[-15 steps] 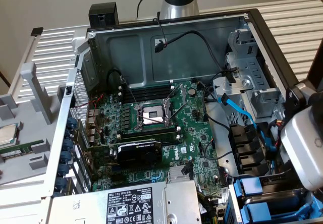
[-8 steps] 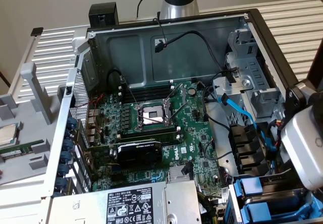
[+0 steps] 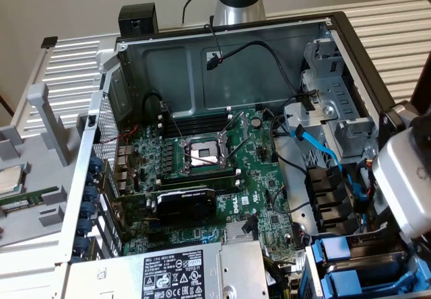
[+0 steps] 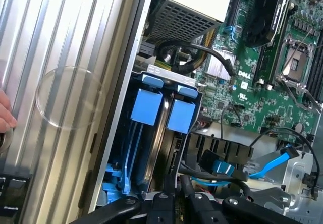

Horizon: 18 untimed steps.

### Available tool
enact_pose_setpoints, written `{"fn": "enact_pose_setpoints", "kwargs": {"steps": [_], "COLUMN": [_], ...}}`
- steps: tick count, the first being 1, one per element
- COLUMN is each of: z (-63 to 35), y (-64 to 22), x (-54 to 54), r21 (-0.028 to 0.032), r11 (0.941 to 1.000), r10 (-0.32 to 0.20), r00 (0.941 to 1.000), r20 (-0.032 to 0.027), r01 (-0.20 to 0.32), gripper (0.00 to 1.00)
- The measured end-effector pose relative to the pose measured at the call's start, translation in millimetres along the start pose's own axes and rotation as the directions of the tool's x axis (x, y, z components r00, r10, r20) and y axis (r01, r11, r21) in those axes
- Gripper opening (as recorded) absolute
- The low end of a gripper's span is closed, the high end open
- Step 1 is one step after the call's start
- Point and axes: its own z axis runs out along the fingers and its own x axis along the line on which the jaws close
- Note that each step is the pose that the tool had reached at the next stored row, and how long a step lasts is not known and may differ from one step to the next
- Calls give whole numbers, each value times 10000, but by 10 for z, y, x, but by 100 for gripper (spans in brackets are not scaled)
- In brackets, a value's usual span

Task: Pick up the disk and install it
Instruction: 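Insert the first disk wire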

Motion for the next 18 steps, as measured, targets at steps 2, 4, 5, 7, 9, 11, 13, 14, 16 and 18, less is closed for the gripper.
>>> {"fn": "enact_pose_setpoints", "kwargs": {"steps": [2, 4, 5, 7, 9, 11, 13, 14, 16, 18], "z": [-12, -14, -13, -7, 5, 18, 32, 36, 32, 23], "y": [-6, -11, -13, -17, -25, -34, -44, -47, -50, -43], "x": [-30, -64, -81, -112, -156, -204, -258, -283, -323, -340], "r21": [-54, -109, -140, -211, -270, -299, -321, -331, -359, -378], "r11": [10000, 9999, 9999, 9998, 9996, 9995, 9995, 9994, 9994, 9993], "r10": [1, 1, 0, -3, -7, -11, -14, -16, -20, -24], "r00": [9998, 9991, 9985, 9966, 9944, 9931, 9918, 9912, 9893, 9880], "r20": [-210, -425, -547, -825, -1055, -1174, -1274, -1324, -1459, -1547], "r01": [-2, -6, -8, -14, -21, -24, -27, -28, -32, -35], "gripper": [17, 17, 17, 17, 17, 17, 17, 17, 17, 17]}}
